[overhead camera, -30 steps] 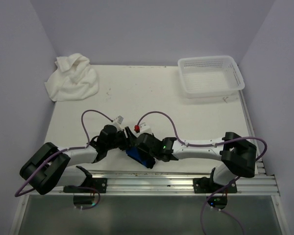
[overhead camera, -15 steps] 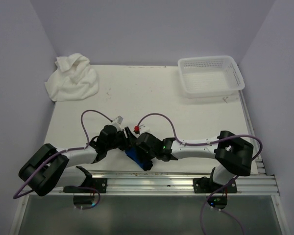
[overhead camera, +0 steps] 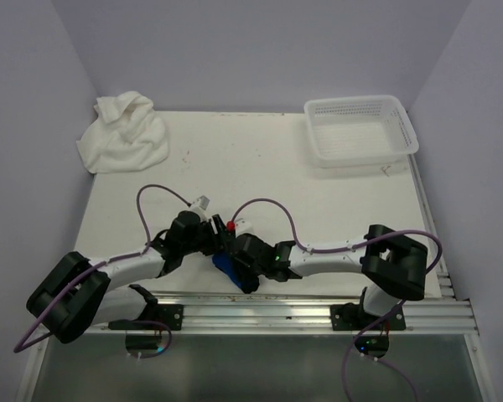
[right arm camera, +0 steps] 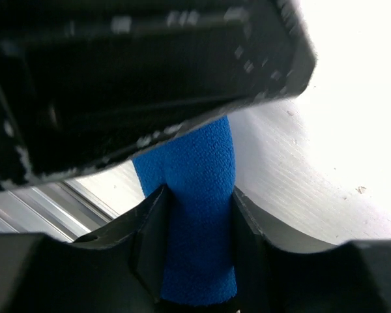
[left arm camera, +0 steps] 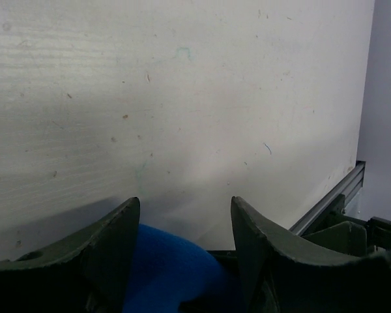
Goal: Roll the towels
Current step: Place the rolled towel into the container
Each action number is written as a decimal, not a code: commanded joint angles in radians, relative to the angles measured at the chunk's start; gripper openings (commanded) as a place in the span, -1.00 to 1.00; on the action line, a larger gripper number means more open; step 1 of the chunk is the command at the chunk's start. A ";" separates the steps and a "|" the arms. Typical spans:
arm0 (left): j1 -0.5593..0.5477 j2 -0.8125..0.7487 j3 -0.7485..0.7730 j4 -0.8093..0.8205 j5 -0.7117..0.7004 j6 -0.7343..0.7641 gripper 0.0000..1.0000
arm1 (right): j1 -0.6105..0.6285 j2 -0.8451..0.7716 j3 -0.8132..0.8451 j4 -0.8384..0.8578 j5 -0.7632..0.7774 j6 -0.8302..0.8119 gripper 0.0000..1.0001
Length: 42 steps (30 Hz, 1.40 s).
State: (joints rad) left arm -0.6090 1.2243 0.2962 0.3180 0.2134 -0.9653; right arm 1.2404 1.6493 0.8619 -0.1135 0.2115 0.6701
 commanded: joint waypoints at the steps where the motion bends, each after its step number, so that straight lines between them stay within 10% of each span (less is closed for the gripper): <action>1: 0.003 -0.037 0.069 -0.083 -0.084 0.059 0.26 | 0.017 0.018 0.005 -0.052 0.023 0.002 -0.16; 21: 0.196 -0.204 0.385 -0.540 -0.259 0.312 0.46 | -0.001 -0.062 -0.032 -0.098 0.100 0.016 -0.80; 42: 0.281 -0.161 0.549 -0.594 -0.301 0.433 0.61 | -0.603 -0.134 0.360 -0.291 -0.106 -0.291 -1.00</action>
State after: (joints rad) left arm -0.3424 1.0496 0.7673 -0.2790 -0.1246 -0.5762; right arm 0.7212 1.4940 1.0916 -0.3626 0.1604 0.4728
